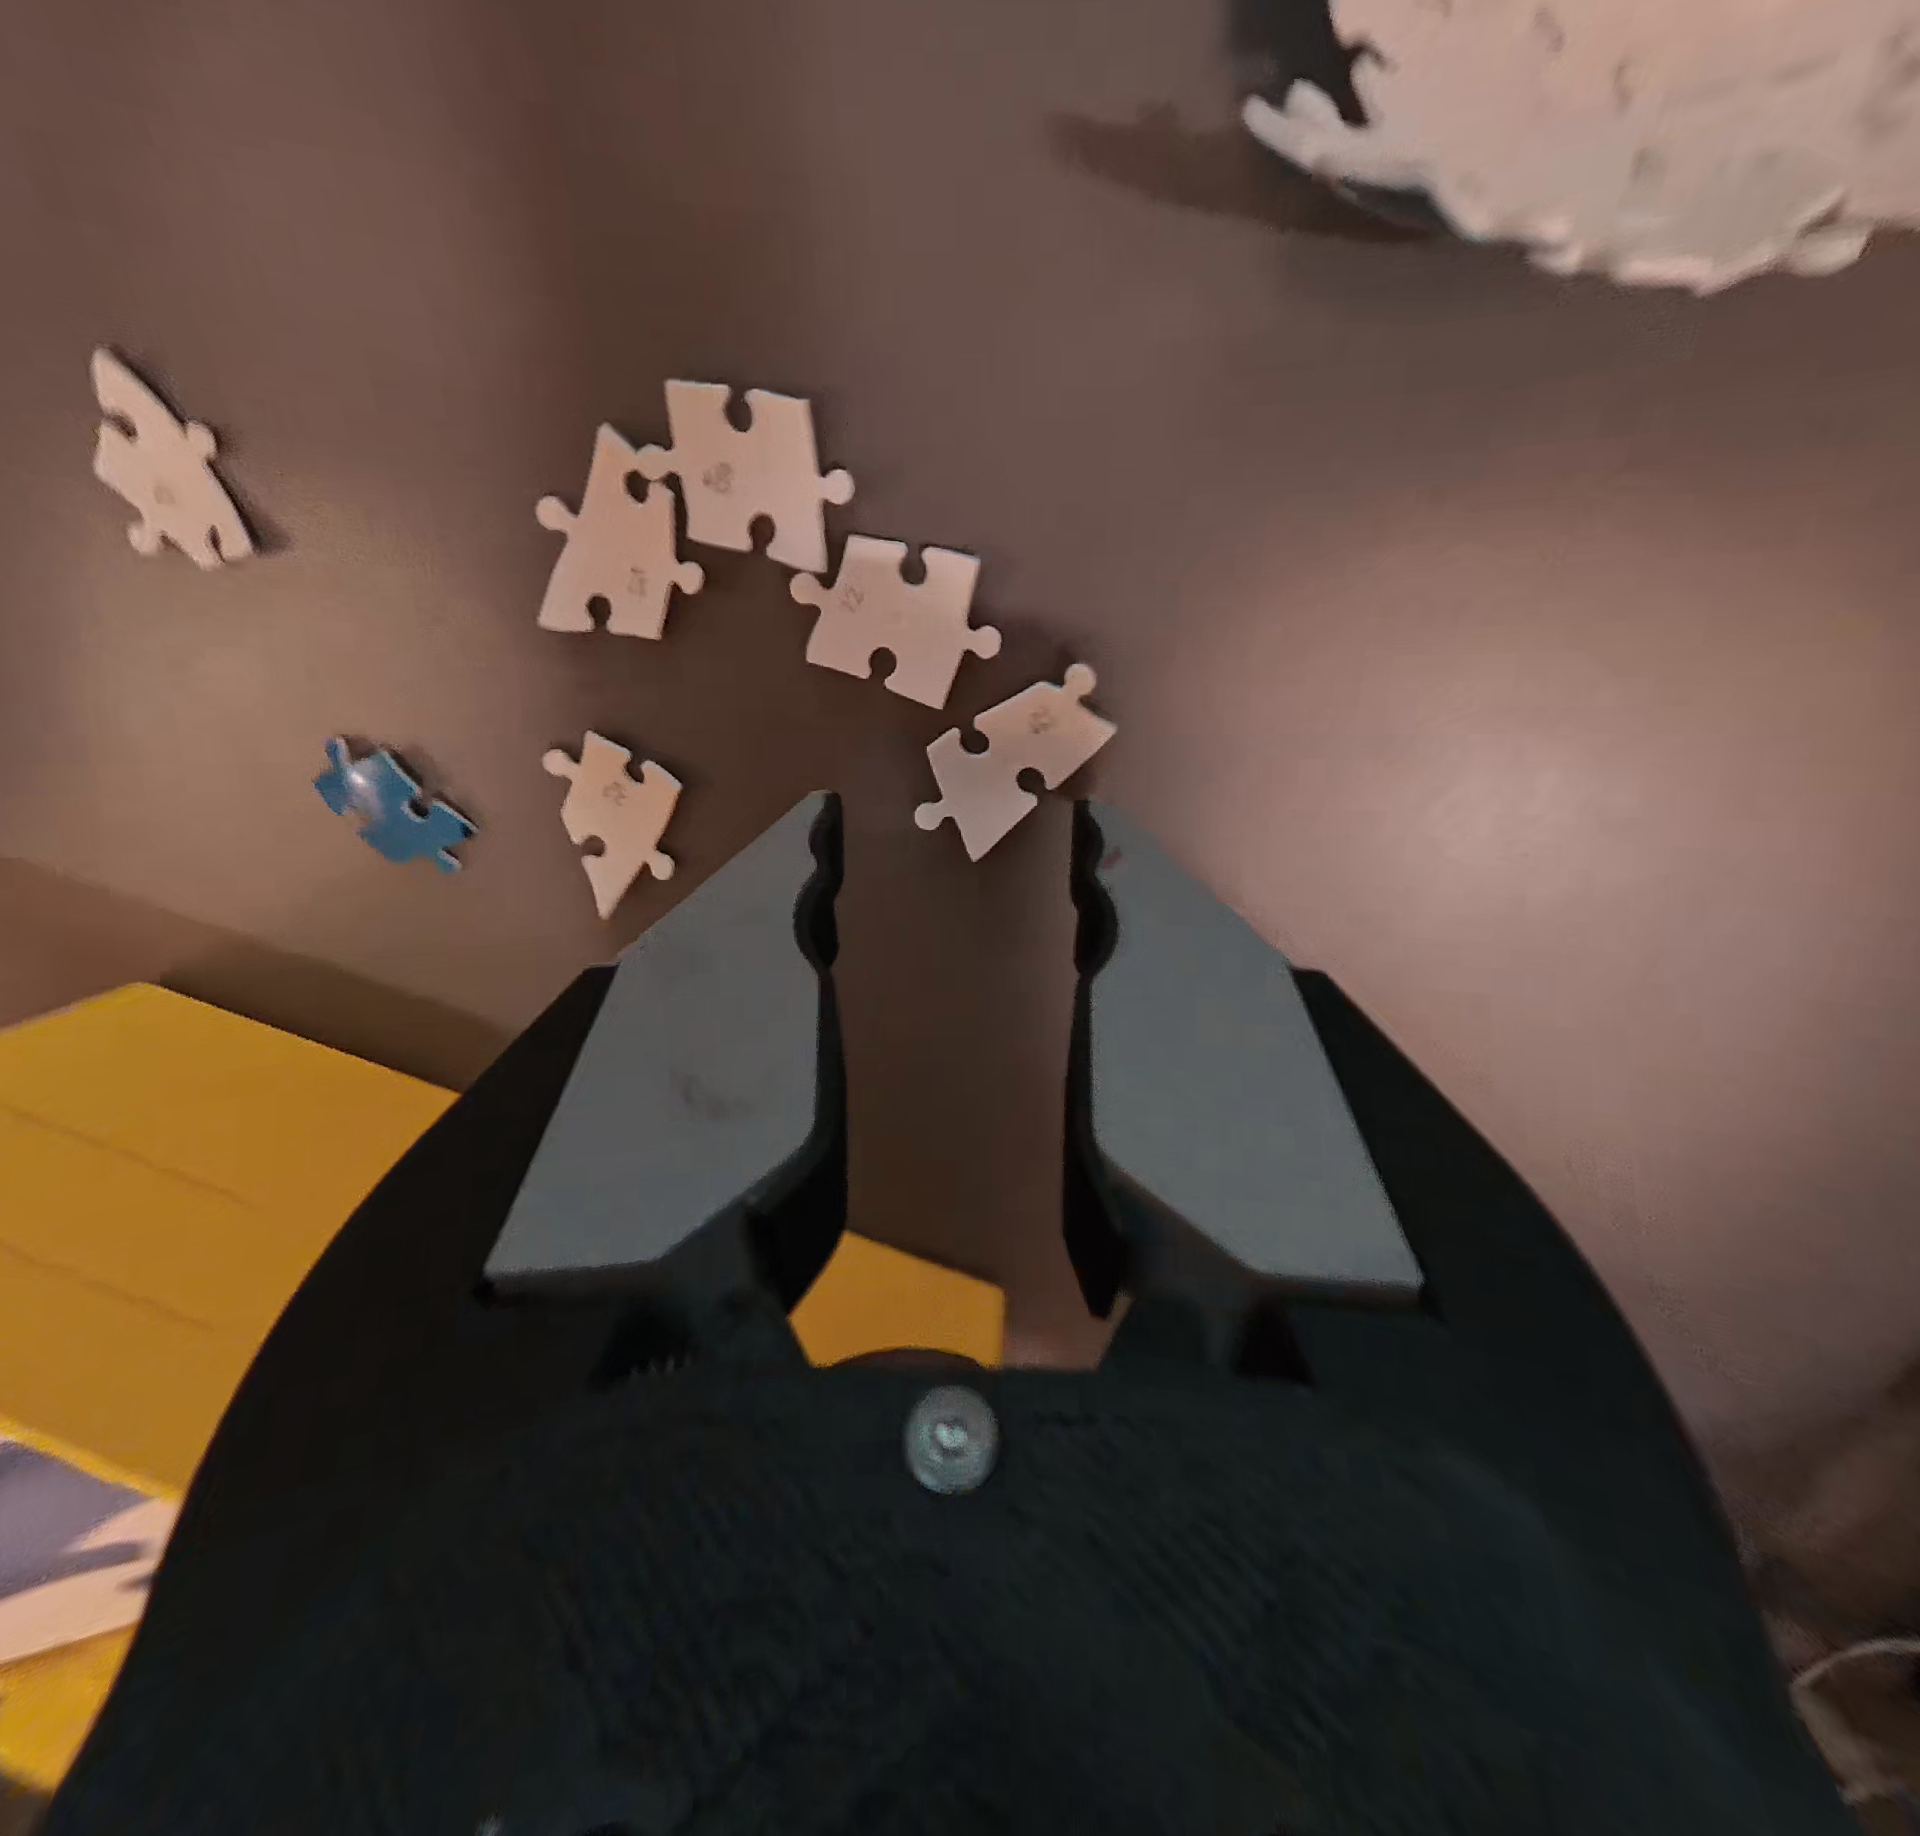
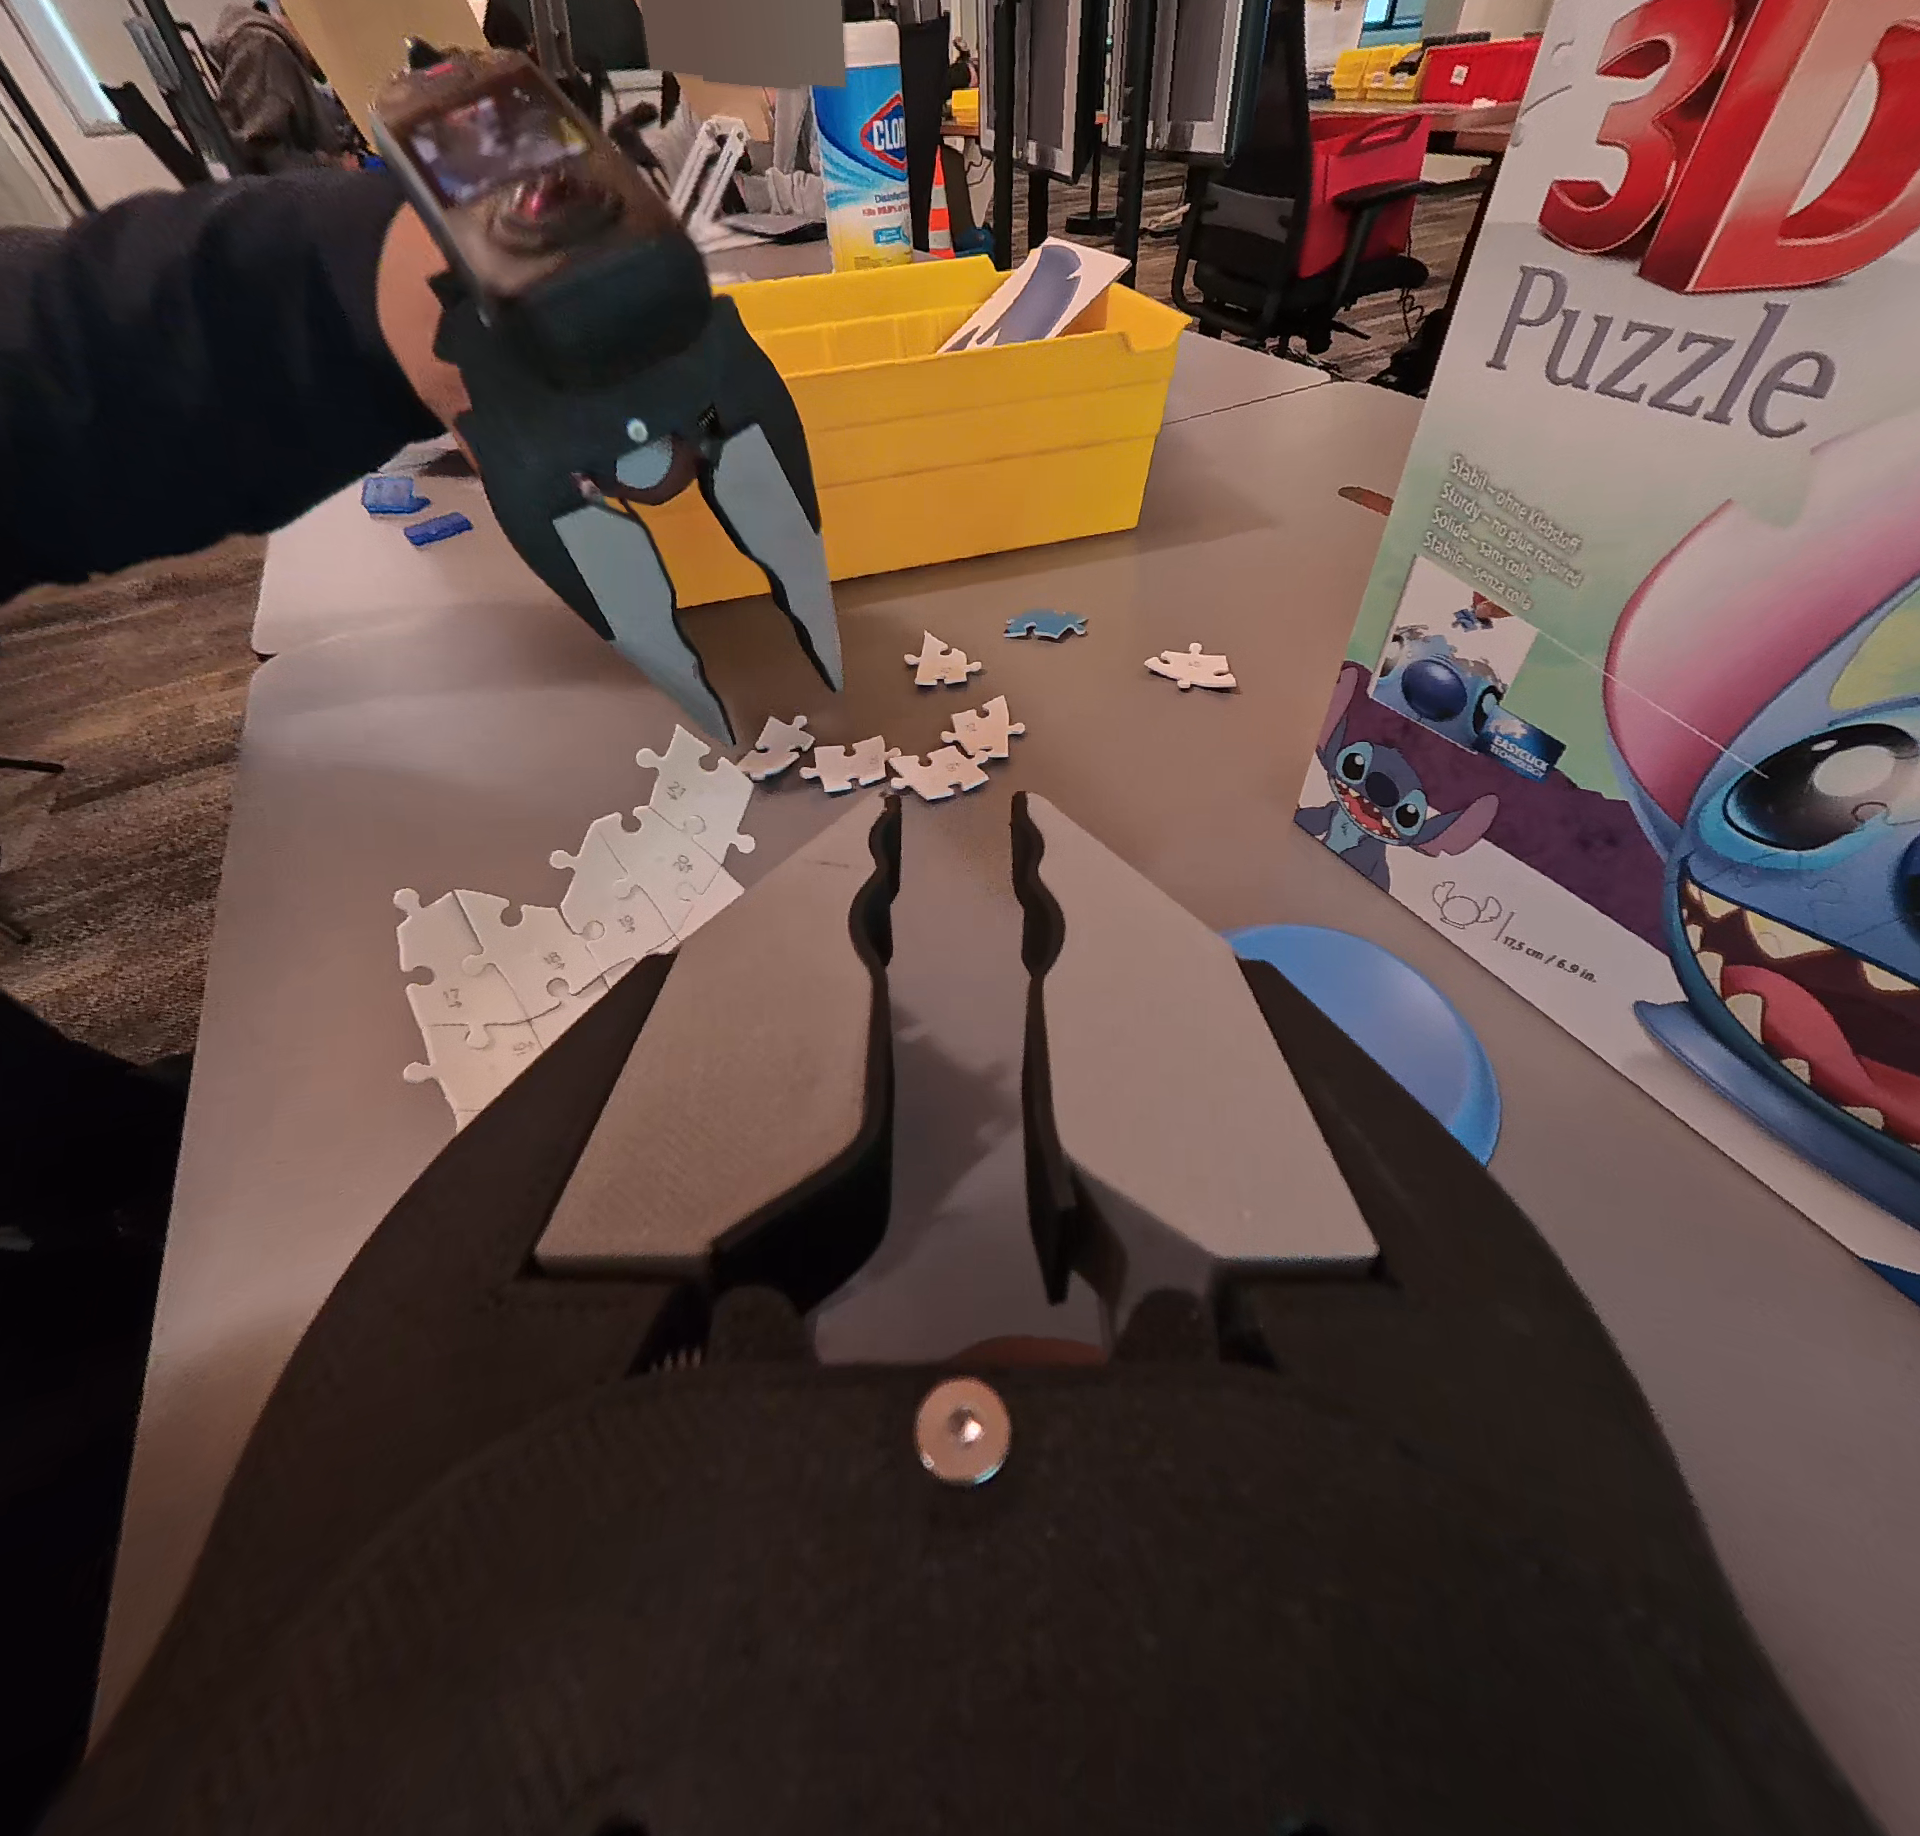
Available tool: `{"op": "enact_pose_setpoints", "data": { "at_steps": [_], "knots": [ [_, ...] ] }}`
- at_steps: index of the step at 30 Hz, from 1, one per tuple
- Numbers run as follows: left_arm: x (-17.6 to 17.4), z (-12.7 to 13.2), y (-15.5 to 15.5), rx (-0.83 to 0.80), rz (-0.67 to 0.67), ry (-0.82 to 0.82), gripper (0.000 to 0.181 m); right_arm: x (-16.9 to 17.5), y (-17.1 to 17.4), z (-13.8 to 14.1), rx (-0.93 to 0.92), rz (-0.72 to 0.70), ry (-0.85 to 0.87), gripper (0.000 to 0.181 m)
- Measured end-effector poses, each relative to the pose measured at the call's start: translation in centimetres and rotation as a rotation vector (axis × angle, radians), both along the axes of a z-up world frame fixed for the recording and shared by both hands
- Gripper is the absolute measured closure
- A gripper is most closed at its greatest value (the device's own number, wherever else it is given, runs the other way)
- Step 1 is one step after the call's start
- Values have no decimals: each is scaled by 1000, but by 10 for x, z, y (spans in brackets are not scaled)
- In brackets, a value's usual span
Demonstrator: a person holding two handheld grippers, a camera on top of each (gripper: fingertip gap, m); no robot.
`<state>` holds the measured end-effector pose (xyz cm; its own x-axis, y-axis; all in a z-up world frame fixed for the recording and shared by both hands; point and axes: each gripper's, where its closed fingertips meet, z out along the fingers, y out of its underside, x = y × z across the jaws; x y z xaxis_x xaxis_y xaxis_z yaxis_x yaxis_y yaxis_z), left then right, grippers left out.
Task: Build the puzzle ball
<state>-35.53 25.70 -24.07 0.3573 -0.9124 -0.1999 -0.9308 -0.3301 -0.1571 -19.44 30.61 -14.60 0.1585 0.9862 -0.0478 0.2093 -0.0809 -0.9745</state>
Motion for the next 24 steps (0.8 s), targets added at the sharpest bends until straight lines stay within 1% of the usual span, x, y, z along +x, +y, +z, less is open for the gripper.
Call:
{"op": "enact_pose_setpoints", "data": {
  "at_steps": [1,2,4,6,8,9,11,12,18,21,24],
  "knots": [
    [-1,-3,1,6,-52,50,138,0,0,0,-2,2,0,164],
    [0,-6,1,-6,-100,81,141,0,0,0,-2,4,0,164],
    [7,-7,-1,-31,-159,81,144,0,0,0,-1,3,2,164],
    [7,-8,-2,-61,-168,96,147,1,0,1,-1,1,8,164],
    [8,-10,-8,-112,-148,76,158,2,1,3,-7,2,17,164],
    [8,-10,-10,-126,-132,58,160,3,0,4,-11,4,22,164],
    [9,-10,-14,-151,-136,25,150,3,0,6,-19,10,33,164],
    [9,-10,-14,-146,-143,23,150,3,0,6,-23,13,36,164],
    [3,-10,-6,-144,-176,77,130,2,-3,7,-24,28,39,164],
    [4,-11,-5,-176,-205,72,128,2,-4,8,-19,33,43,164],
    [5,-12,-7,-212,-243,72,131,2,-5,8,-20,35,44,164]
  ]
}}
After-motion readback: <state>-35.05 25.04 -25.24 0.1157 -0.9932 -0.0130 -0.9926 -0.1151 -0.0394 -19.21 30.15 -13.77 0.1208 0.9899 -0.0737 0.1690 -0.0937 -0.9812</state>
